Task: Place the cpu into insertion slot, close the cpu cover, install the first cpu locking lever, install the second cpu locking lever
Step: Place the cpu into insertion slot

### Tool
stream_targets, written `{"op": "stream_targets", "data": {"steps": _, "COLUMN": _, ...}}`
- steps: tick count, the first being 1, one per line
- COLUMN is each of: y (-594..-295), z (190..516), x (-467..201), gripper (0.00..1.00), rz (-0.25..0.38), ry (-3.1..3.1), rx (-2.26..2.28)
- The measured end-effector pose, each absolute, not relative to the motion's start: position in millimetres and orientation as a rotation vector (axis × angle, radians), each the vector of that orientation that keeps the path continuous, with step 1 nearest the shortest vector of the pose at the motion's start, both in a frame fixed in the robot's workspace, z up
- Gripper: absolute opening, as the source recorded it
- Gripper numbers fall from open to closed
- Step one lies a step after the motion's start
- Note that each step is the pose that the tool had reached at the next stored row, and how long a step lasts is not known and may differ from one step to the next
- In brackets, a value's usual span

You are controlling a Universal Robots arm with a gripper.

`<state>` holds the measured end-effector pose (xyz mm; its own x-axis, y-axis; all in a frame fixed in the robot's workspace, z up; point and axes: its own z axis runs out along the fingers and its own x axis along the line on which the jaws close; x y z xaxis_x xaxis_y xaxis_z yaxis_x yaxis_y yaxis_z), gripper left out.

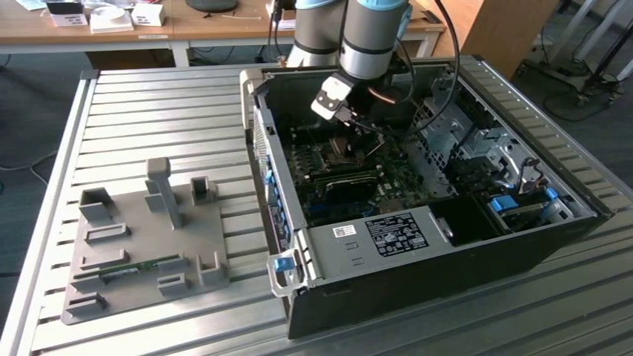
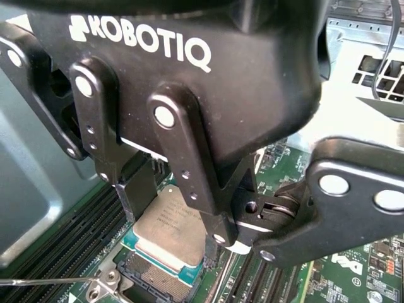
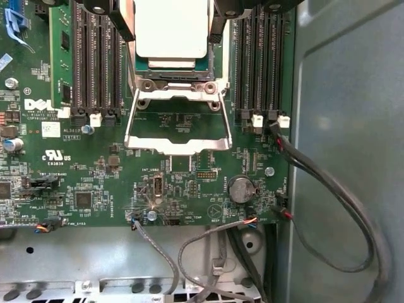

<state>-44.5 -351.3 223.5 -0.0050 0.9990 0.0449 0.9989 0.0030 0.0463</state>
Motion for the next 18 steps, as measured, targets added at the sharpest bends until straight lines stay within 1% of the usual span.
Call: {"op": "stream_targets", "data": {"steps": 18, "y": -351.3, "z": 213.0, "x": -44.6, "gripper": 0.54, "rz": 0.104, "ry": 2.226, "rx": 2.216}}
